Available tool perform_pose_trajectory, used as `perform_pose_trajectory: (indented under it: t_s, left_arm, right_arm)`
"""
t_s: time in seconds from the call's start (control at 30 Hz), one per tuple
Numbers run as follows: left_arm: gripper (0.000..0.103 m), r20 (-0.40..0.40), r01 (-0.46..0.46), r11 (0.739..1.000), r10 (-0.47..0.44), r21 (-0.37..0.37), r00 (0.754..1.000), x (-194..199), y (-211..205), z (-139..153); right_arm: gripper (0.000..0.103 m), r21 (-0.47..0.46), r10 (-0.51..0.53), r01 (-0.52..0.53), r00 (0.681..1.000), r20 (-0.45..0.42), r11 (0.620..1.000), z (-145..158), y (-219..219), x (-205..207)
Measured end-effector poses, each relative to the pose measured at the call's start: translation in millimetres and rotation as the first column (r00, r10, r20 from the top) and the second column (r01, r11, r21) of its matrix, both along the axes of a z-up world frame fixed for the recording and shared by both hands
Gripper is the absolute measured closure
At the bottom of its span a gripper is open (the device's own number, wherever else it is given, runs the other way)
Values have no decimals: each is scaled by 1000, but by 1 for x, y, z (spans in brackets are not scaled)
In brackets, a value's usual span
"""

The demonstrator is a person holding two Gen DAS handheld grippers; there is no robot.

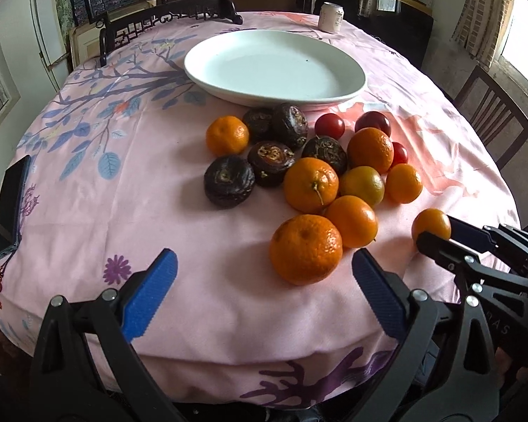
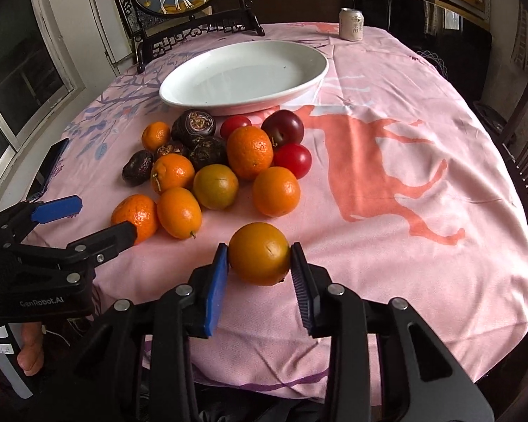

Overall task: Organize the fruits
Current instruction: 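Grasp a large orange with the right tool while the left tool grasps a mandarin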

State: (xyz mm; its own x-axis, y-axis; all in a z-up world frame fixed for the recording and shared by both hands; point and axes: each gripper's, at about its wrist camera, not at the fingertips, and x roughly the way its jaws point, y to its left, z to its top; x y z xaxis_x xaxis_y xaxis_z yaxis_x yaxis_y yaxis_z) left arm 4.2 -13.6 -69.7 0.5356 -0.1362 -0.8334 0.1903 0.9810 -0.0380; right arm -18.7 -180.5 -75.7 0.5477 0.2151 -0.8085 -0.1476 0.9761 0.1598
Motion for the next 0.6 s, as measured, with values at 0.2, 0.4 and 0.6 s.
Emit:
perform_pose_trajectory:
  t_s: [0.2,0.4,0.6]
  left_arm:
    - [25,-61,47,997,-51,-63,997,12,-11,-15]
    - [57,-40,70,994,-73,-90,996,8,-11,-13]
    - [58,-34,48,991,-52,-127,998,4,2,-7]
  right_arm:
    - [66,33,-2,3,1000,-31,999,-9,-4,12]
    - [68,53,-11,11,1000,-3,999,-6,-5,11]
    - [68,46,-6,5,1000,14,999,1,-1,6]
